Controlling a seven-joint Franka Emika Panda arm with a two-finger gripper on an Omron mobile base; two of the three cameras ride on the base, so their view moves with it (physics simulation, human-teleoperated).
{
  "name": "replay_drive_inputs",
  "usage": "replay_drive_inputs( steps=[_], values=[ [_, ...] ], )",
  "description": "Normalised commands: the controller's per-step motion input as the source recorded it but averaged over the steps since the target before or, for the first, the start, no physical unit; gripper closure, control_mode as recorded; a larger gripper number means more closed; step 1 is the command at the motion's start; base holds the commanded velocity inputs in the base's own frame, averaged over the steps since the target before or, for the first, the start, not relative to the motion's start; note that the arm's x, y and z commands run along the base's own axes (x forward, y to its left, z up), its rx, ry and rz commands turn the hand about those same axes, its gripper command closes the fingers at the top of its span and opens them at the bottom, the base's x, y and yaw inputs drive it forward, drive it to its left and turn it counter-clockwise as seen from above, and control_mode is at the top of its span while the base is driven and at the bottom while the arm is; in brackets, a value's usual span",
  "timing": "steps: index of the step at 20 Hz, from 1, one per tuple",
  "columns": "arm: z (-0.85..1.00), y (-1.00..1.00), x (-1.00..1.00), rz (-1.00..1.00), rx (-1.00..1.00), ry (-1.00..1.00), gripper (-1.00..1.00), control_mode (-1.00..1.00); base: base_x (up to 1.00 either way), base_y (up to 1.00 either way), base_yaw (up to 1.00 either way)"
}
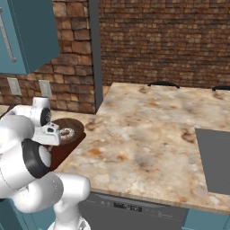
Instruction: Place the bowl with donut and the cupcake onto the tray.
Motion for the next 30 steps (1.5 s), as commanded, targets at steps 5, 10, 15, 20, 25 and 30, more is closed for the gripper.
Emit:
replay_drive_inputs(
  steps=[5,10,15,20,25,30],
  values=[
    [0.26,-0.19,-0.28,0.0,0.0,0.0,-1.0,-1.0,0.0,0.0,0.0],
    [0.12,-0.27,-0.32,0.0,0.0,-0.02,-1.0,-1.0,0.0,0.0,0.0],
    [0.14,-0.27,-0.29,0.0,0.0,-0.02,-1.0,-1.0,0.0,0.0,0.0],
    [0.17,-0.2,-0.21,0.0,0.0,0.0,-1.0,-1.0,0.0,0.0,0.0],
    [0.19,-0.14,-0.16,0.0,0.0,0.0,-1.0,-1.0,0.0,0.0,0.0],
    [0.15,-0.1,-0.14,0.0,0.0,0.0,-1.0,-1.0,0.0,0.0,0.0]
  ],
)
